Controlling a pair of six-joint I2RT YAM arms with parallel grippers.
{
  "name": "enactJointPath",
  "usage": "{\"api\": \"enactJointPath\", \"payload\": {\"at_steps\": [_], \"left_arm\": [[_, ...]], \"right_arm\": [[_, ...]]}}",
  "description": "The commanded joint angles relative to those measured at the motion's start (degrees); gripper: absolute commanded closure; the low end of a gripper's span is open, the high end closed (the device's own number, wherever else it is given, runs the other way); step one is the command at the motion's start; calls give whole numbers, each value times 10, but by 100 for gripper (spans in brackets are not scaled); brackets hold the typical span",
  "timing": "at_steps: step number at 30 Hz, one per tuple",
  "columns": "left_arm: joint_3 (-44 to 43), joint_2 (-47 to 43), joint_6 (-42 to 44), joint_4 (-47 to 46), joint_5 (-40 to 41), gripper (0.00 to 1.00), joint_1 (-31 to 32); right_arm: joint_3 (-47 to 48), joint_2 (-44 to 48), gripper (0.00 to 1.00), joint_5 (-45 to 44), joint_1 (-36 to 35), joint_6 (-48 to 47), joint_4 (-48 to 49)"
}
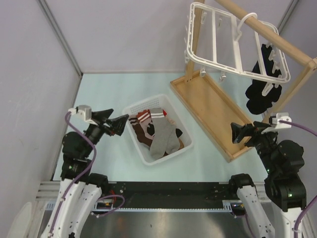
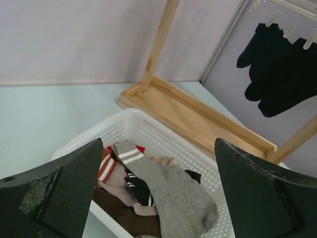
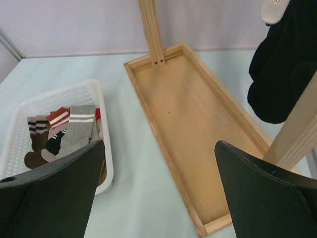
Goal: Clip the socks to the hanger
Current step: Open the clamp at the hanger.
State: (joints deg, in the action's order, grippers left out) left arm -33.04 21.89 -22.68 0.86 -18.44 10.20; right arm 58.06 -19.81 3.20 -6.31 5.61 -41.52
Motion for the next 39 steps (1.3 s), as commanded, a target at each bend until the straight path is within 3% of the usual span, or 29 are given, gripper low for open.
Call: {"api": "enactJointPath", "payload": {"at_steps": [1,7,12,20,23,24,25,26,28,30,33,39], "left_arm": [[-44,63,-33,-67,-32,0,26],[-59,135,-26,-126,20,0,115],[-66,215,-9,-190,72,0,200],[-116,308,11,-254,98,0,260],[-127,335,11,-278,105,0,272],[-128,342,11,-285,106,0,276],[-130,349,10,-298,108,0,279],[-135,361,10,-304,108,0,284],[-141,373,11,-318,111,0,287],[-147,388,11,-323,112,0,291],[-158,406,16,-325,111,0,294],[-178,437,12,-337,97,0,300]], "right_arm": [[50,-50,0,29,-2,12,8],[86,-98,0,35,-2,47,17],[87,-128,0,18,-3,58,84],[88,-185,0,-10,-48,90,192],[88,-202,0,-116,-157,65,227],[91,-217,0,-187,-191,37,236],[93,-226,0,-226,-268,21,255],[93,-234,0,-313,-306,0,267],[93,-256,0,-401,-406,-54,314],[93,-270,0,-498,-453,-125,353],[93,-282,0,-545,-472,-153,407],[105,-279,0,-571,-448,-153,396]]}}
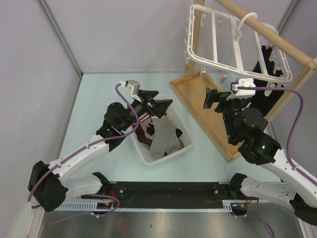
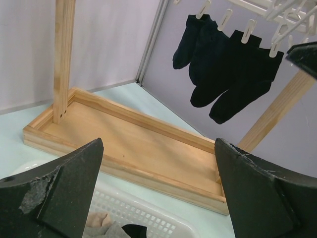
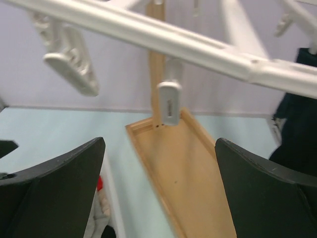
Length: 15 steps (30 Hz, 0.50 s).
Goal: Clip the socks to the hanger
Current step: Open the clamp at the hanger.
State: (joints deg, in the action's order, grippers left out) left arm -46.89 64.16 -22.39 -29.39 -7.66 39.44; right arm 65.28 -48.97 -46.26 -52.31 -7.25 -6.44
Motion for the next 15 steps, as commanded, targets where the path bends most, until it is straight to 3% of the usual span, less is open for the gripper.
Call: {"api": "enactJointPath", "payload": {"at_steps": [1,9,15], "left_arm": [[-45,18,9,-33,-13,0,10],[-67,44,20,-35,-21,0,34],[-87,84,30,-46,-28,0,46]], "right_arm": [[37,12,0,-75,16,-18,35],[98,-6,7,45,118,54,-77],[122,-22,19,88,129,63,-89]]}}
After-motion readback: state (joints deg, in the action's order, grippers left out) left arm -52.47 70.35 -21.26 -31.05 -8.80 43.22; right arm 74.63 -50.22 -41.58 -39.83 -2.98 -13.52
